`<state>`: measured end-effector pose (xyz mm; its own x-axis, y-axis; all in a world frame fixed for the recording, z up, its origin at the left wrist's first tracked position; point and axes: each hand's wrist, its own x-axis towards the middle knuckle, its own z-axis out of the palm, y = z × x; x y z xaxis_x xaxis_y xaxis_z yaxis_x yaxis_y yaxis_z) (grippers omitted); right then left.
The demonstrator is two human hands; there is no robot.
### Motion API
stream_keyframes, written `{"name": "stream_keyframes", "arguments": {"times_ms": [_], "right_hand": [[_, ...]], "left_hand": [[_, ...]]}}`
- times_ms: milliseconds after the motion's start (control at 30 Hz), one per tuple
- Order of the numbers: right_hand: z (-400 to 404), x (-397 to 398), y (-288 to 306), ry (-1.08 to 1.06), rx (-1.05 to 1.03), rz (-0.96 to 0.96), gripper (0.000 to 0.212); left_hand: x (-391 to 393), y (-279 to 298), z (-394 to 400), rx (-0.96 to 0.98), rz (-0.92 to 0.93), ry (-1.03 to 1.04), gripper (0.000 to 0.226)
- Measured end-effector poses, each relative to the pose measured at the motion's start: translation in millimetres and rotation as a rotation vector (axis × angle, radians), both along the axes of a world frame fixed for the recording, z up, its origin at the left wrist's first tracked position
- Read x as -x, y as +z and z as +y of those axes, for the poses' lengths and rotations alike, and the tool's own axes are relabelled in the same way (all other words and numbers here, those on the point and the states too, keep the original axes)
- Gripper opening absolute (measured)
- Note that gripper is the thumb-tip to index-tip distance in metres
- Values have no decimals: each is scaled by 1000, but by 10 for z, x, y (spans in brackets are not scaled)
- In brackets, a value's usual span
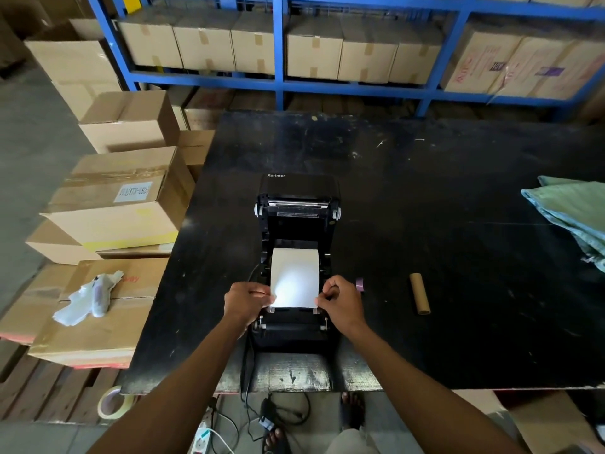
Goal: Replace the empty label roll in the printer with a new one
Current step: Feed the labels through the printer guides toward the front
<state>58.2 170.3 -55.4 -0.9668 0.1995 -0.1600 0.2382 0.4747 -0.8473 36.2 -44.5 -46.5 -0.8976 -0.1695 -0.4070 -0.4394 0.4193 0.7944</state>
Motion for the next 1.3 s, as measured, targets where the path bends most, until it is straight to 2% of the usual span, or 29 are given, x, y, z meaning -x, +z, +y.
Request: {"name": "stream_keyframes", "arguments": {"times_ms": [167,433,533,733,833,1000,1300], "right_hand": [[-76,21,37,-40,-65,-19,31],[-148,22,78,-84,-208,0,33],[-111,35,68,-58,-172,-13,35],[-41,8,72,89,22,-40,22],[17,7,50,107,55,-17,23],[18,34,56,85,-46,-2,35],[-35,67,71,25,-229,-20,33]], "left_hand": [[-3,-16,45,19,44,72,11],[32,-26,82,133,143,207,24],[43,-49,38,89,115,168,29],[6,-89,42,67,94,133,32],[1,-90,72,72,93,133,32],[-19,-51,94,126,93,119,33],[3,49,87,181,52,51,35]]}}
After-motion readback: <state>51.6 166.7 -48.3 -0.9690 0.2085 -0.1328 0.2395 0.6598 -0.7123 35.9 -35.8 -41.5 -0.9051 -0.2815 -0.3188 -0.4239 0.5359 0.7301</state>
